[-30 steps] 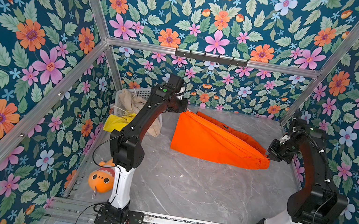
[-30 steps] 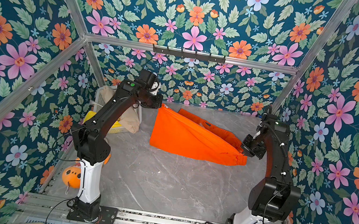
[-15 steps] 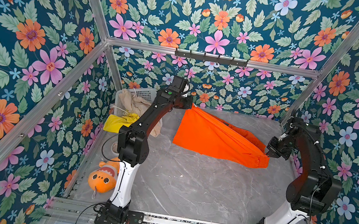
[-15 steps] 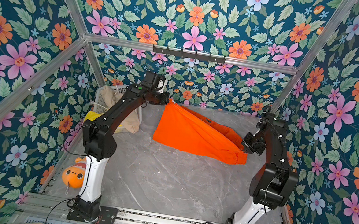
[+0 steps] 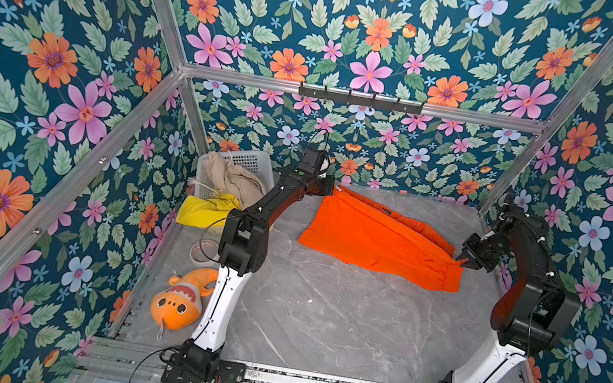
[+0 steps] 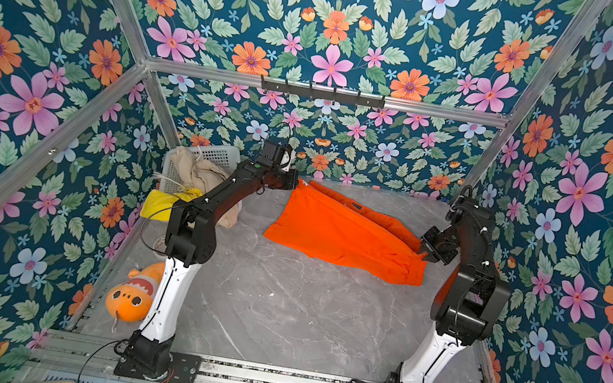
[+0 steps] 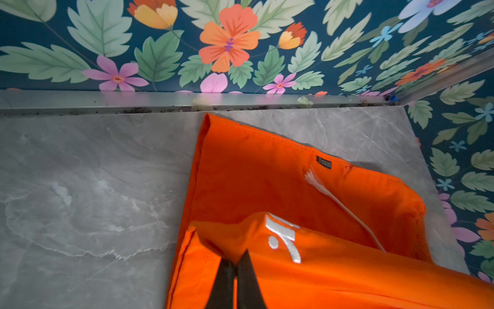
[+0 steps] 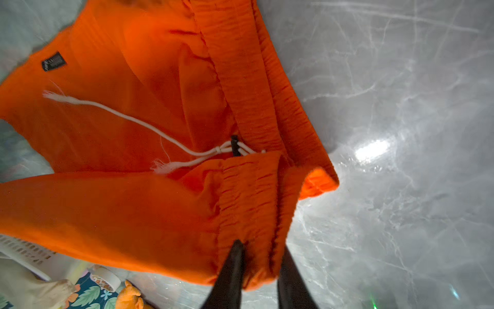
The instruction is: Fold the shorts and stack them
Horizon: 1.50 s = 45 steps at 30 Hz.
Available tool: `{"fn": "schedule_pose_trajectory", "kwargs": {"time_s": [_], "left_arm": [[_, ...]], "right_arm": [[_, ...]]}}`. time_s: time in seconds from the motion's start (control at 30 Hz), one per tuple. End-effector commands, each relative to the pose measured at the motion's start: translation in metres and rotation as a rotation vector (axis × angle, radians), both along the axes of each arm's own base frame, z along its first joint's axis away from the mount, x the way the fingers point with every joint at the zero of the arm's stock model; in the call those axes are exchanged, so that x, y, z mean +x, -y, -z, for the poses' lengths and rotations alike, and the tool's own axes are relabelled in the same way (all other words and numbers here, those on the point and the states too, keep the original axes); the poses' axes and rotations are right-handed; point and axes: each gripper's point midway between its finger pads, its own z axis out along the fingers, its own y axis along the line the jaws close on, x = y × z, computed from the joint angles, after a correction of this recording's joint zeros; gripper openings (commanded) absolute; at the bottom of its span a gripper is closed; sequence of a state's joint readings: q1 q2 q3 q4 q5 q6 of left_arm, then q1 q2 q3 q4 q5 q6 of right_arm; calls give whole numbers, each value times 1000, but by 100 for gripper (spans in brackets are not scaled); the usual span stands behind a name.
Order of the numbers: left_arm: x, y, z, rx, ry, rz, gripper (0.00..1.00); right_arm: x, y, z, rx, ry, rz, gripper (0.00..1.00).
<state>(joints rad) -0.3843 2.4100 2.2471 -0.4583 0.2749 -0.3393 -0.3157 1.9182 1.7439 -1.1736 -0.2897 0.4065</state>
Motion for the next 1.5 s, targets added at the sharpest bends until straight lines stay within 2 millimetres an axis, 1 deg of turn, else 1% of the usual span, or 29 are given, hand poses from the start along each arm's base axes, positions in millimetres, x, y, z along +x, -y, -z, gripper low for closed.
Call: {"fn": "schedule_pose_trajectory", "kwargs": {"time_s": [0.0,0.03,0.07,0.1,0.13,0.17,0.27,0.33,0.4,0.47,0.53,0.6,0.63,0.67,0.77,0.83,0.9,0.97,1.1,1.17,1.33,1.47], "left_arm": [[24,-4,-5,-15,82,-64,19],[26,-3,-3,-15,81,-68,26],[28,-3,0,-13,80,-71,34],[30,-4,-1,-12,82,-75,43],[31,-4,-3,-11,84,-77,48],[31,-4,-7,-10,91,-81,50],[28,-13,-27,9,123,-104,58],[22,-16,-46,17,148,-99,59],[10,-18,-61,9,152,-81,58],[-11,-12,-68,-27,132,-27,56],[-36,-5,-64,-48,98,17,56],[-64,4,-51,-58,52,66,56],[-74,8,-43,-61,31,86,56],[-84,12,-32,-60,3,106,56],[-102,18,7,-49,-85,127,54],[-107,22,31,-50,-137,133,53],[-109,25,53,-54,-178,128,53],[-106,25,68,-57,-200,109,52],[-104,23,88,-41,-225,87,52],[-108,19,96,-30,-245,79,52],[-129,2,121,3,-304,41,52],[-155,-11,138,17,-364,26,51]], "right_arm": [[29,6,-9,51,115,72,41],[35,8,-13,47,140,78,48],[39,11,-19,31,160,85,52],[42,13,-26,20,180,84,53],[45,15,-35,8,210,80,54],[46,17,-44,-11,235,82,54],[43,16,-62,-38,295,64,54],[41,1,-69,1,352,17,54],[36,-19,-67,36,387,-33,54],[33,-38,-60,54,416,-93,53],[31,-57,-49,55,428,-146,52],[31,-77,-36,62,428,-198,51],[32,-85,-30,69,425,-213,51],[33,-93,-23,77,417,-227,51],[38,-109,-5,105,387,-246,50],[41,-116,6,116,364,-251,50],[44,-119,19,127,340,-241,50],[45,-117,28,126,322,-226,50],[39,-114,51,110,257,-224,50],[33,-112,64,103,218,-220,50],[19,-111,86,104,160,-201,50],[4,-108,98,87,103,-195,50]]}}
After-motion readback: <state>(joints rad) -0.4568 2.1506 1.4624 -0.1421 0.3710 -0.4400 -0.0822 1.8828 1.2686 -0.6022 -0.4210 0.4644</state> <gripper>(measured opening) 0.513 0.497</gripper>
